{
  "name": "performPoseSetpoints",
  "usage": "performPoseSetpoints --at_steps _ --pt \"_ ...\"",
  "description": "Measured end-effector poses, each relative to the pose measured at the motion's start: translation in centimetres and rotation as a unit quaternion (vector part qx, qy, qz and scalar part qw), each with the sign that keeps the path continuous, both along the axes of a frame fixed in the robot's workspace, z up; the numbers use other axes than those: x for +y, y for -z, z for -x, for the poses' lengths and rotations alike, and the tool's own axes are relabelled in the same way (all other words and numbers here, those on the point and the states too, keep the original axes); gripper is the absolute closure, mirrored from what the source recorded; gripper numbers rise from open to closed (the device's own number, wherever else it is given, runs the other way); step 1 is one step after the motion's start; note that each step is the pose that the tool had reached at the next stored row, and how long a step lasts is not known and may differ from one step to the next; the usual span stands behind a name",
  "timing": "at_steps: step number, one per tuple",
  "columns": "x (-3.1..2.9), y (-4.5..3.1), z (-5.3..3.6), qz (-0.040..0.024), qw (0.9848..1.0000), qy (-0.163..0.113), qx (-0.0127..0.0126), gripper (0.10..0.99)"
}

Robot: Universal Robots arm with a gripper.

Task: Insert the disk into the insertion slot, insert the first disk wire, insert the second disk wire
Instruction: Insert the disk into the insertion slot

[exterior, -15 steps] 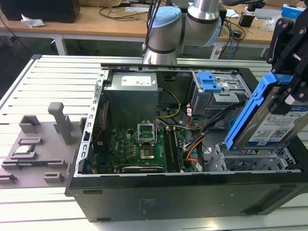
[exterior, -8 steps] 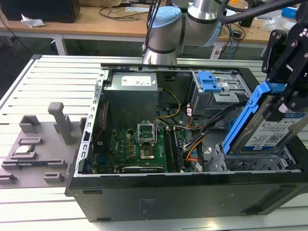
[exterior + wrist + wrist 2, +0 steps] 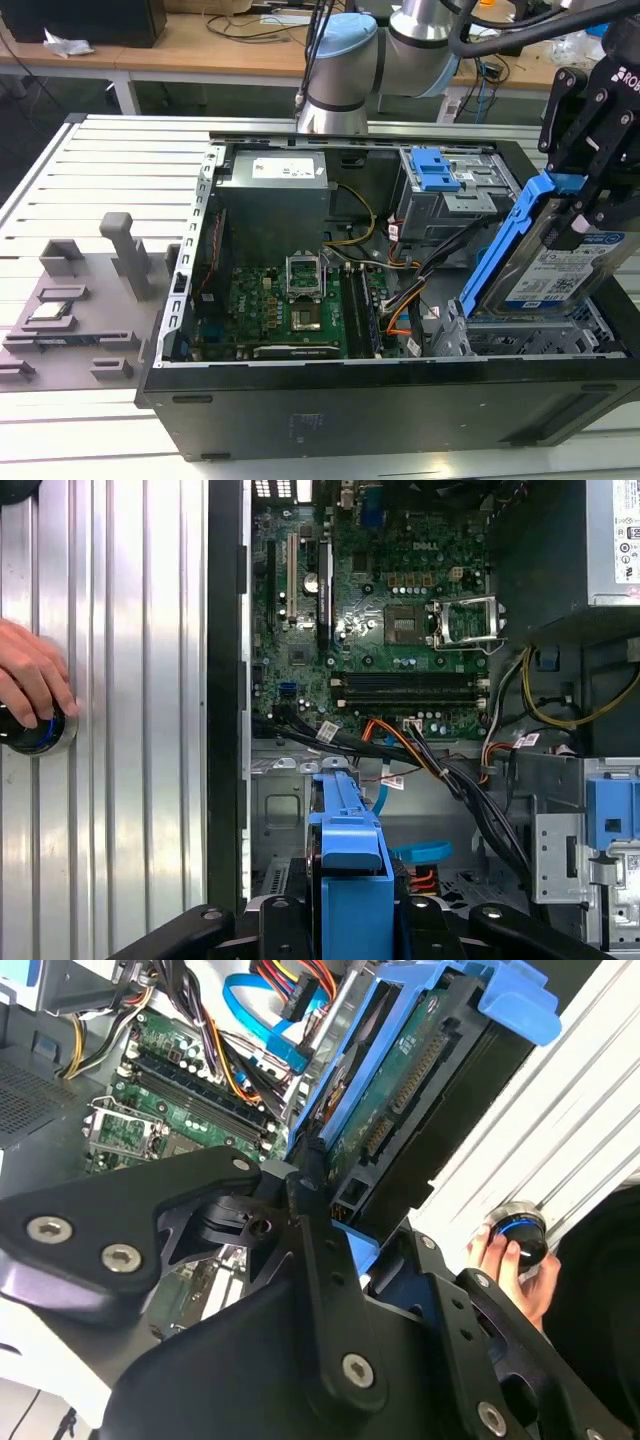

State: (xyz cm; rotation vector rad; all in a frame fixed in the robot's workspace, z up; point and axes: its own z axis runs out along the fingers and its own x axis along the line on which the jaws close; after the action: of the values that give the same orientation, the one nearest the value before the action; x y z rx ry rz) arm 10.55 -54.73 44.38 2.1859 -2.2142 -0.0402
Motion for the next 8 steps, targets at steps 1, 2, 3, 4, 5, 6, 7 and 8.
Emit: performPoseSetpoints --at_steps 1,2,3,4,5,6,7,8 --pt "0.01 0.07 0.00 -0.0001 1.0000 0.000 0.0000 0.722" --pt "0.02 0.15 0.00 0.0000 1.0000 0.000 0.0000 0.722" --pt "0.03 0.22 0.00 0.0000 1.0000 0.000 0.0000 0.722" --pt "0.03 0.30 0.00 0.0001 1.0000 0.000 0.0000 0.722" --pt "0.03 0.49 0.00 0.0000 1.0000 0.000 0.0000 0.722" --pt "0.03 0.71 0.00 0.0001 1.0000 0.000 0.0000 0.722" --pt "0.03 0.83 0.00 0.0000 1.0000 0.000 0.0000 0.722" --pt "0.03 0.91 0.00 0.0000 1.0000 0.000 0.0000 0.722"
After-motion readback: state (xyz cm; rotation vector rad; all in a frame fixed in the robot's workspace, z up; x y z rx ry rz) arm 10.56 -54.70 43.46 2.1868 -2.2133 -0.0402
